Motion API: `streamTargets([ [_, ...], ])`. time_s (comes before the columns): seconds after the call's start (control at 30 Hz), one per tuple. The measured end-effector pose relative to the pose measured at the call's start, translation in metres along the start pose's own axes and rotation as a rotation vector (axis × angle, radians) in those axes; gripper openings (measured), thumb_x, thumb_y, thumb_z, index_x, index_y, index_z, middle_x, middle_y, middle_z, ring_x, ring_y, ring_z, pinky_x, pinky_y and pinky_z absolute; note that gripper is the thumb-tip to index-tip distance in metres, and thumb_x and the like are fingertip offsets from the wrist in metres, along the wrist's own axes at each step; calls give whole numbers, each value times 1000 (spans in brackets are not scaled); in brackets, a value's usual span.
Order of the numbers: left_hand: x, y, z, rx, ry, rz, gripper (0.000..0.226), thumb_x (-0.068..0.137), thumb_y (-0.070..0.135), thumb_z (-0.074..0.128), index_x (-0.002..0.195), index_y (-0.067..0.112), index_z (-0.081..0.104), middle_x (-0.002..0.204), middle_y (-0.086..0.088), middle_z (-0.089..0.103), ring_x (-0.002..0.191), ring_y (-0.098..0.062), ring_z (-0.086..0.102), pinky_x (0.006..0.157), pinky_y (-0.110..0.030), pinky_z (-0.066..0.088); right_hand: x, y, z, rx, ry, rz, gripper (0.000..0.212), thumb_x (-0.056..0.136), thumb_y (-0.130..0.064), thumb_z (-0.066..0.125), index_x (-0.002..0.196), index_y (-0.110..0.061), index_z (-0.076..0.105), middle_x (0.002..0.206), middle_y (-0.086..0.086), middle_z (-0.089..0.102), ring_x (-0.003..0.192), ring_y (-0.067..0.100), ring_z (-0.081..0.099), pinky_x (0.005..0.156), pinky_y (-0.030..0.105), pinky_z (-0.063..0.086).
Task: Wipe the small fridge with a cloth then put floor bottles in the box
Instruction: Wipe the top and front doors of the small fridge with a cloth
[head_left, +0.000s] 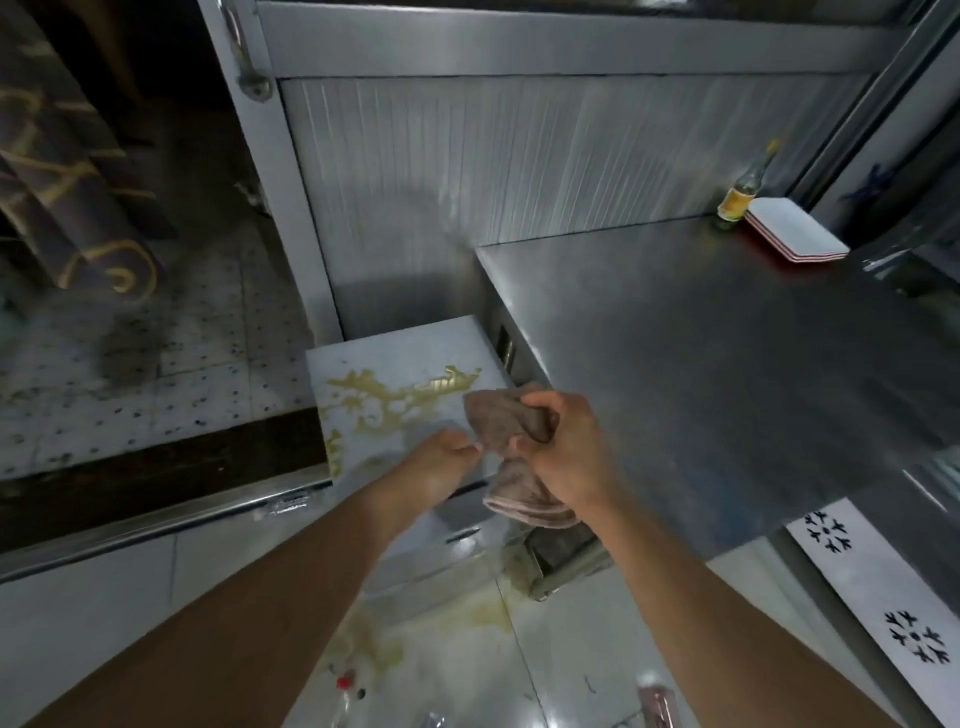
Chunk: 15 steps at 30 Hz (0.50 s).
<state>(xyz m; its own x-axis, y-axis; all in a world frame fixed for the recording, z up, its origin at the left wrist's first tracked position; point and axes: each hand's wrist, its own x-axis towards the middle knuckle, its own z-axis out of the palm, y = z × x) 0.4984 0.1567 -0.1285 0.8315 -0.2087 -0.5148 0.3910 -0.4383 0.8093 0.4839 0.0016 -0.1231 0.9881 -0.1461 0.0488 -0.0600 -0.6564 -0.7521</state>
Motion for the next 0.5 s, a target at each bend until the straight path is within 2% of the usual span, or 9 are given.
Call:
streamTargets([
  [0.03,-2,1,-8,-164,-1,-36,24,97,23,47,111,6,58,112,-10,58,109,-29,55,89,-27,39,1,-11,7,69,-24,45,45,69,-11,81,110,-18,63,99,-5,58,92,10,60,82,14,46],
  [0.1,-8,3,-23,-447,-55,-126,30,97,27,48,115,6,59,104,-6,62,90,-16,59,69,-21,47,2,-26,21,225,-97,132,54,65,-7,84,113,-18,62,98,-9,62,95,9,61,86,23,51],
  [0.17,-8,2,-38,-573,-49,-119,26,95,16,50,114,1,60,102,-11,66,78,-15,61,58,-19,52,3,-33,30,348,-163,212,58,60,0,85,110,-18,62,97,-8,64,96,13,63,86,28,53],
  [0.23,-1,-2,-51,-567,61,-98,24,94,8,52,114,-2,60,111,-18,65,84,-24,64,73,-29,55,8,-32,35,479,-228,284,54,57,5,85,102,-18,64,97,-1,68,94,17,66,81,31,56],
  [0.3,10,-4,-60,-476,199,-75,18,91,7,56,106,-2,61,110,-21,65,93,-28,63,84,-37,51,16,-29,39,523,-311,323,49,58,7,83,97,-19,66,95,0,69,88,13,67,69,24,56],
  [0.37,22,-4,-65,-381,301,-39,9,87,8,63,94,6,58,103,-17,64,92,-26,60,82,-36,50,27,-26,44,383,-398,275,48,61,6,82,104,-12,67,93,1,70,85,12,67,66,22,56],
  [0.4,29,-4,-67,-327,350,-17,15,85,10,66,94,11,54,99,-12,63,92,-25,59,82,-36,50,35,-26,47,248,-432,219,43,64,4,80,104,-9,68,92,3,70,85,15,68,69,24,56],
  [0.47,45,-4,-69,-236,410,55,26,82,13,68,98,19,48,88,-5,59,84,-22,59,77,-36,50,51,-25,53,-40,-481,89,12,73,-6,74,82,-12,69,84,3,68,80,16,65,65,17,50],
  [0.5,53,-3,-70,-179,418,102,27,82,15,68,98,23,47,78,-4,58,73,-20,58,69,-34,49,59,-24,55,-143,-487,43,8,76,-11,71,70,-12,65,81,2,63,77,15,62,61,14,45],
])
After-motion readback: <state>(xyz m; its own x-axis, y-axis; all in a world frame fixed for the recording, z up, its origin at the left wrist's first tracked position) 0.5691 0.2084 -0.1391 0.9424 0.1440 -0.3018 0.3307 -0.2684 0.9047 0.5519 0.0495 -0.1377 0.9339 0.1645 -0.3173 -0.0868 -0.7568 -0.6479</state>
